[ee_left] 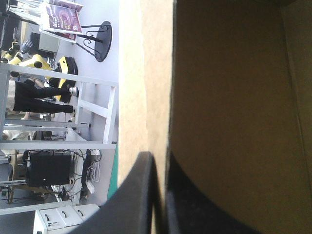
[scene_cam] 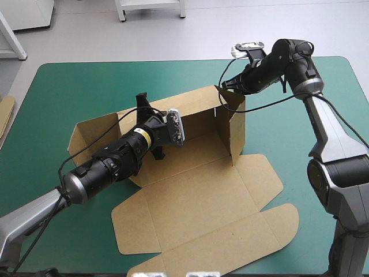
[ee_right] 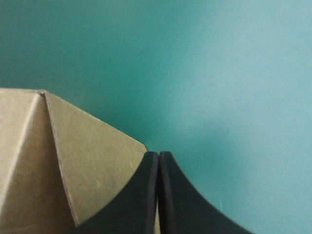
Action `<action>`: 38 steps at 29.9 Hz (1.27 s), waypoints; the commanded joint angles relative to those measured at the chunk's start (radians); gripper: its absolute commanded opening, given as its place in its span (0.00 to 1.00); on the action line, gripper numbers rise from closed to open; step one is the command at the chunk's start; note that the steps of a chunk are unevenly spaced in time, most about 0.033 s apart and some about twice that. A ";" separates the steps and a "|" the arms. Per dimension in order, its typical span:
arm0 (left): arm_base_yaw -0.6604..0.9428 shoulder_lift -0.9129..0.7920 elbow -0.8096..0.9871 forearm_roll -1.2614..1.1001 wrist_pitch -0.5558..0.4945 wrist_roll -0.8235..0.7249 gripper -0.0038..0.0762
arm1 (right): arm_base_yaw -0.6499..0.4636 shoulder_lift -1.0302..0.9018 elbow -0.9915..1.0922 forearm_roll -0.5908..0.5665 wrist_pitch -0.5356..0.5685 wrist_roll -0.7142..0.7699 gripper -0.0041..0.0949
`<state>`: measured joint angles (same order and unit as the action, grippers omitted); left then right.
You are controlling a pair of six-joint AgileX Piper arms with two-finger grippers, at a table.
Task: Fold the box
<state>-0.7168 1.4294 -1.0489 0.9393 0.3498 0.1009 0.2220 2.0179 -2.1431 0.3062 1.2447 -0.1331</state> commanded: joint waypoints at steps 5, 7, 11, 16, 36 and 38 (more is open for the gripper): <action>-0.006 -0.012 -0.006 -0.062 -0.037 -0.035 0.04 | -0.004 -0.112 0.048 0.035 -0.018 -0.040 0.03; -0.006 -0.012 -0.006 -0.062 -0.037 -0.035 0.04 | -0.004 -0.125 0.076 0.045 -0.035 -0.045 0.03; -0.006 -0.012 -0.006 -0.062 -0.037 -0.037 0.04 | -0.004 -0.173 0.166 0.057 -0.106 -0.061 0.03; -0.006 -0.012 -0.006 -0.062 -0.039 -0.037 0.04 | -0.004 -0.252 0.311 0.057 -0.210 -0.088 0.03; -0.006 -0.012 -0.006 -0.066 -0.048 -0.061 0.04 | -0.004 -0.558 0.993 0.506 -0.778 -0.784 0.03; -0.006 -0.012 -0.006 -0.066 -0.050 -0.061 0.04 | -0.004 -0.566 1.020 0.621 -0.772 -0.894 0.03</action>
<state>-0.7157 1.4294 -1.0489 0.9393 0.3446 0.0791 0.2220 1.5071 -1.1304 0.7696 0.5203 -0.8780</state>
